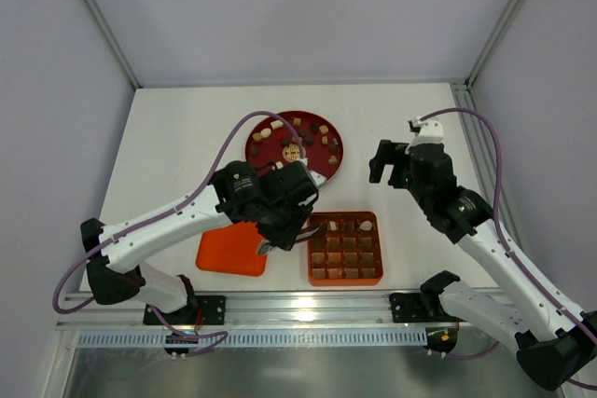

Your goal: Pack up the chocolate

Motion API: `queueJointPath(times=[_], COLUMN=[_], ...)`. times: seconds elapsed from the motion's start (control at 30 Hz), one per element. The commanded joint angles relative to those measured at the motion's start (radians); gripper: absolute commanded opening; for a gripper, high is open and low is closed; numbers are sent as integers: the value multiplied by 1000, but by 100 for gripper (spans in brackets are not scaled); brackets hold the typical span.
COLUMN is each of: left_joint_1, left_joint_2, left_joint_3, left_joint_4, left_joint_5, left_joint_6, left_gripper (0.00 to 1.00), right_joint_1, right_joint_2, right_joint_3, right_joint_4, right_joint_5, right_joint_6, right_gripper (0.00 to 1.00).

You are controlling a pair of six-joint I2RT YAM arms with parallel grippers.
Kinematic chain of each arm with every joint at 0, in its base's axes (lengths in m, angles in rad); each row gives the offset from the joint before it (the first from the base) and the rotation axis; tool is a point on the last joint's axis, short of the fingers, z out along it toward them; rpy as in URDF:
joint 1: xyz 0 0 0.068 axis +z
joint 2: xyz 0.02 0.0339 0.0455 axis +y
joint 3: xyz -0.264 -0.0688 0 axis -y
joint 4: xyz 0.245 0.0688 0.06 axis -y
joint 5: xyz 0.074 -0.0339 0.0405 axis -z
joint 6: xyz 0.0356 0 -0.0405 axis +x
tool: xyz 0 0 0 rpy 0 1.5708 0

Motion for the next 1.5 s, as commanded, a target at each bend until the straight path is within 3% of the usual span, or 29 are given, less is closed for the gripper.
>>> queueJointPath(times=[0.0, 1.47], left_joint_1=[-8, -12], left_joint_2=[2, 54], left_joint_3=[1, 16], left_joint_4=[-9, 7], left_joint_5=[-17, -35], left_joint_6=[-13, 12], left_gripper=[28, 35], right_joint_1=[-1, 1], right_joint_2=[-3, -19], right_joint_3=[17, 13], right_joint_4=[42, 37], right_joint_5=[6, 16], right_joint_6=[7, -3], right_gripper=[100, 100])
